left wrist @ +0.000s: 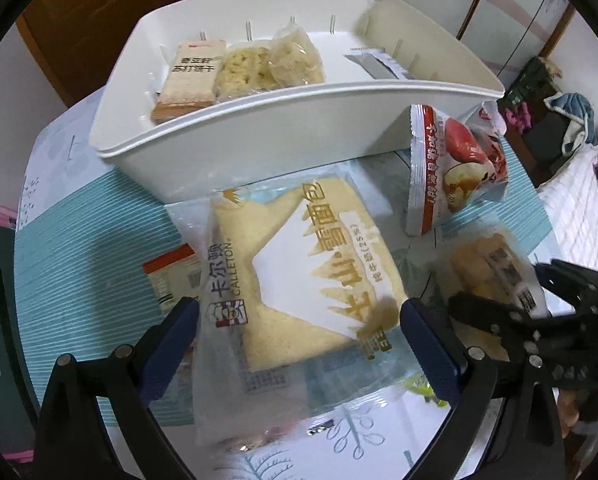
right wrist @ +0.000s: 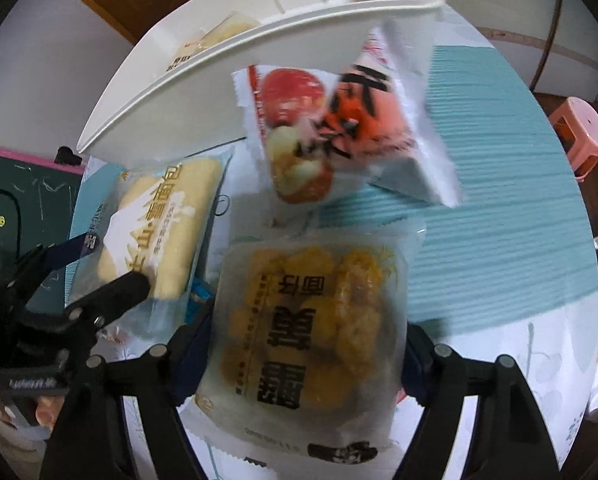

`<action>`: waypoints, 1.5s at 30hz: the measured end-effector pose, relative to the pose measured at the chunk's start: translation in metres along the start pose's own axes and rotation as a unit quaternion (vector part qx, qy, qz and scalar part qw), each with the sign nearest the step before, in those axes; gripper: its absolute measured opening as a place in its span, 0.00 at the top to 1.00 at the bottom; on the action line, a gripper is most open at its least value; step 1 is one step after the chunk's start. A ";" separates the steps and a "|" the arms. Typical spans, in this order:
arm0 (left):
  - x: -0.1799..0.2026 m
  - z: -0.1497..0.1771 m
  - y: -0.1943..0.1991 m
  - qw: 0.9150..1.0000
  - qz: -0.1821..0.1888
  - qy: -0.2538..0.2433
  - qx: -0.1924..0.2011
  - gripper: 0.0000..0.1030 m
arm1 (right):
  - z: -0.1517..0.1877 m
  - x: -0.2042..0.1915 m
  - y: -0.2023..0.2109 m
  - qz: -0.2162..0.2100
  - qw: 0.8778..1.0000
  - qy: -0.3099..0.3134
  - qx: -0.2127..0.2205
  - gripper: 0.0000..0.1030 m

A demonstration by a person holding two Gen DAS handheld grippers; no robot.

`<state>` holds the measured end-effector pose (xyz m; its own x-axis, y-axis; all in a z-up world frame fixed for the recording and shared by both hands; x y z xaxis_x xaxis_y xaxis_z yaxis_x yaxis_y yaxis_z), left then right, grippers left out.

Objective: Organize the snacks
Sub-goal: 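Grasp the yellow bread bag with the left tool while the right tool grasps the golden pastry bag, then lift both bags and carry them toward the white tray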

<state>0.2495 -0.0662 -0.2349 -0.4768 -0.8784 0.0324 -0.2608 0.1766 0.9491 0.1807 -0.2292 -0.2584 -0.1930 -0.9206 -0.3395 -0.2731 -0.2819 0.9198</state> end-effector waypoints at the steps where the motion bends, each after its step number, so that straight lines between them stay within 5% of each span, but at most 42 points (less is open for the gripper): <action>1: 0.003 -0.003 -0.003 1.000 -0.004 0.002 -0.005 0.03 | 0.001 -0.001 0.000 -0.002 1.000 -0.001 0.003 0.24; 7: 0.015 -0.025 -0.021 0.999 -0.032 0.027 -0.035 0.03 | 0.006 0.003 0.004 -0.002 1.000 0.008 0.023 0.24; 15: 0.036 -0.038 -0.051 0.988 -0.129 0.008 -0.083 0.00 | 0.007 0.008 0.009 -0.003 0.999 0.025 0.039 0.24; 20: 0.033 -0.041 -0.050 0.990 -0.125 0.027 -0.065 0.06 | 0.012 0.008 0.008 -0.003 0.999 0.031 0.044 0.24; 29: 0.030 -0.014 -0.004 0.993 -0.115 0.029 0.015 0.14 | 0.022 0.001 0.013 0.005 0.998 0.035 0.056 0.27; 45: 0.042 0.036 0.150 0.980 -0.096 0.047 0.169 0.14 | 0.029 -0.025 0.098 -0.013 0.988 0.048 0.144 0.29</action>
<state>0.1602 -0.0609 -0.1022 -0.3165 -0.9440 -0.0935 -0.6091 0.1267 0.7829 0.1313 -0.2260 -0.1655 -0.0953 -0.9392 -0.3299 -0.5364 -0.2307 0.8118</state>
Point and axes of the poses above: each gripper's, at about its wrist camera, not at the fingertips, and y roughly against the way its jaws point, x to its right, z to its underside, the point moved 5 cm from there along -y, roughly the way its jaws point, and after that the axes turned 6 degrees about -y, right-handed, at the moved point
